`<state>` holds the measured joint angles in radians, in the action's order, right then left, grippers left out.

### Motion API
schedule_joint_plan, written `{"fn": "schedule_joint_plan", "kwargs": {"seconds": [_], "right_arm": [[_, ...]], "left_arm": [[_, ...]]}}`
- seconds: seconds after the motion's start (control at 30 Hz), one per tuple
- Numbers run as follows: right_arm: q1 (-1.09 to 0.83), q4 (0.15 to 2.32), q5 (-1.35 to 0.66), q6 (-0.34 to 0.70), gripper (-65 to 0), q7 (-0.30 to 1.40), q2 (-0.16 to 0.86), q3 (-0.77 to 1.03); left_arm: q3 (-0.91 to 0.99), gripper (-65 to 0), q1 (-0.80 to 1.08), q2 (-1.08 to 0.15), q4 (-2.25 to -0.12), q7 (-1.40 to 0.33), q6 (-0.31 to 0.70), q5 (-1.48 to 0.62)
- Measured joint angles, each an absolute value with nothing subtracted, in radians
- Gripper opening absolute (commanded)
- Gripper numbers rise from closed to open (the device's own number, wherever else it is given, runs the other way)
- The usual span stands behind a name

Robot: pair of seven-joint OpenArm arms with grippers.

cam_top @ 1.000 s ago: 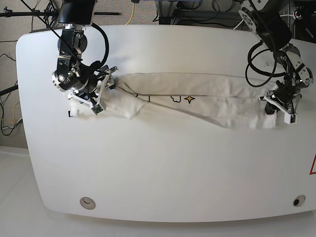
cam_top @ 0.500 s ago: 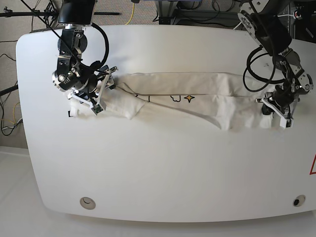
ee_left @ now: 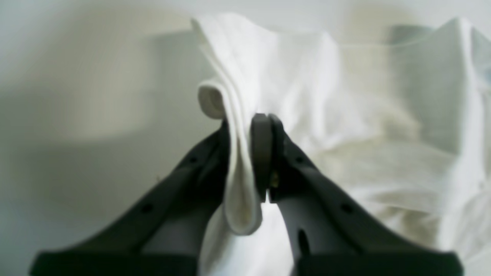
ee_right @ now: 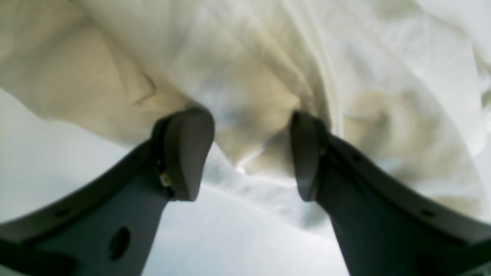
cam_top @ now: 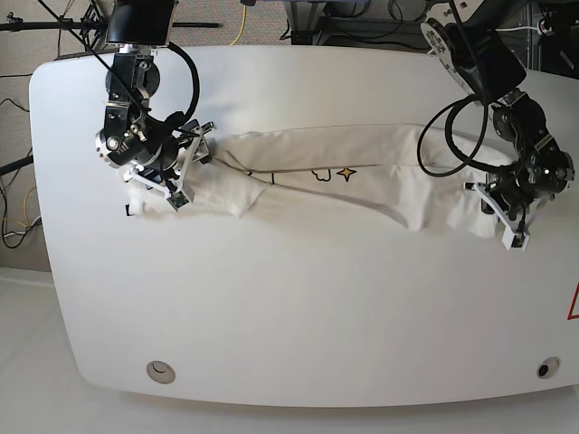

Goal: Fold the T-shirt properly
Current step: 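Carry the strip end with the left gripper toward the right gripper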

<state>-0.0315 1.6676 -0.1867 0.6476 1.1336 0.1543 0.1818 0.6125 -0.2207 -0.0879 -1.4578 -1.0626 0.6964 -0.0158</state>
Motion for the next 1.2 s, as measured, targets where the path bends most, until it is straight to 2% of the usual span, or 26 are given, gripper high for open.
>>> {"fn": "schedule_joint_plan", "kwargs": {"seconds": [0.43,0.83,1.2], "right_arm": [[-0.031,1.667,-0.187,0.648,-30.7,1.133,0.149,0.182],[-0.031,1.668,-0.187,0.648,-30.7,1.133,0.149,0.181],[-0.031,1.667,-0.187,0.648,-30.7,1.133,0.149,0.182]], "left_arm": [[0.536,-62.5,-0.225,0.019,-1.622,-1.178,0.696,-0.015],[0.419,-62.5,-0.213,0.161,-1.689,-1.183,0.697,-0.016],[0.33,-62.5,-0.214,0.154,-1.689,-1.182,0.696,-0.015]]}}
